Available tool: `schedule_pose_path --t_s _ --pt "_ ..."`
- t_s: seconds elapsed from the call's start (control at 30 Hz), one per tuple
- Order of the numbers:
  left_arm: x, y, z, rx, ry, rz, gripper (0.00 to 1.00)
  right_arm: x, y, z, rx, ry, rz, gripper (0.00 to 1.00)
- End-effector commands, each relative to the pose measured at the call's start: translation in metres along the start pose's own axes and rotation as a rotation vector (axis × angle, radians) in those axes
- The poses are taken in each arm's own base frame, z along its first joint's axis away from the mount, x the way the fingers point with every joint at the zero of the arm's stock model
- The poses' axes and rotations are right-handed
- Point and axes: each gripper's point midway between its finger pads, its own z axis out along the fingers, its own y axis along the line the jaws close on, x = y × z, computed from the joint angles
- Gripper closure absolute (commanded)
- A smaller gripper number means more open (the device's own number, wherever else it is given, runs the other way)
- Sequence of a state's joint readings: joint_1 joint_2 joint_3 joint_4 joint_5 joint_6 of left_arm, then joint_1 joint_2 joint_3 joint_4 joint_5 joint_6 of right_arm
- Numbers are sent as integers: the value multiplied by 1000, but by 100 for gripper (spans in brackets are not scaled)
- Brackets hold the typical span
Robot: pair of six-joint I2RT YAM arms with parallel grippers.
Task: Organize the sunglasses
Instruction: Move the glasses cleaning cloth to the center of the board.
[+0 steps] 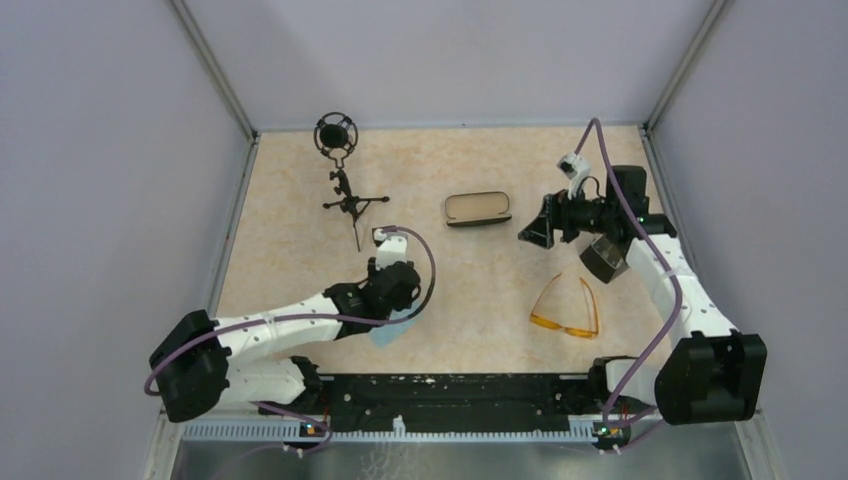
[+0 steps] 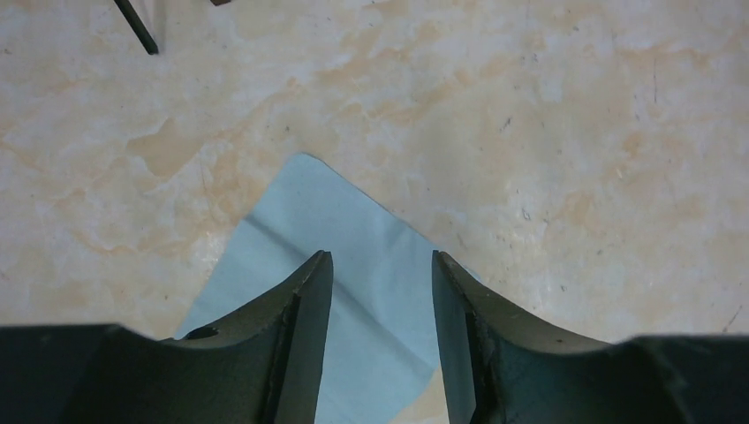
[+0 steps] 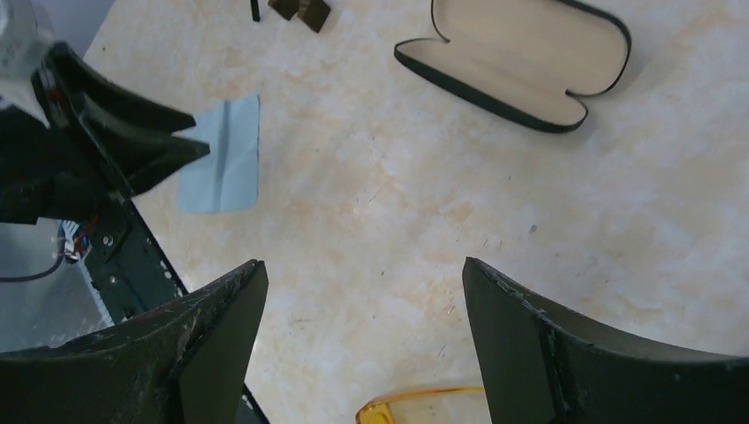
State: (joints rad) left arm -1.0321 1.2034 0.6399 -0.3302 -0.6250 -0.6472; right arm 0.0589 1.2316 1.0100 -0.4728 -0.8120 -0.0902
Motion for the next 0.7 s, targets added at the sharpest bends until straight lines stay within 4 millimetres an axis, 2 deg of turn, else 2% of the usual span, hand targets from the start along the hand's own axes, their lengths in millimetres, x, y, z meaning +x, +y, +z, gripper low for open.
schedule_pose_path --t_s 0.0,0.1,0.33,0.43,0.67 --pt "-24 -11 11 140 -37 -95 47 -25 21 -15 -28 -145 -128 19" --pt "-21 -12 18 156 -10 -79 47 -27 23 -18 -19 -157 -155 19" --pt "3 -17 33 163 84 -47 52 -18 16 -14 -5 -134 -155 18" --pt "11 -17 37 160 104 -53 55 -17 15 -13 -6 -128 -155 18" --pt "26 -29 44 212 152 -64 55 -13 11 -11 2 -111 -150 18"
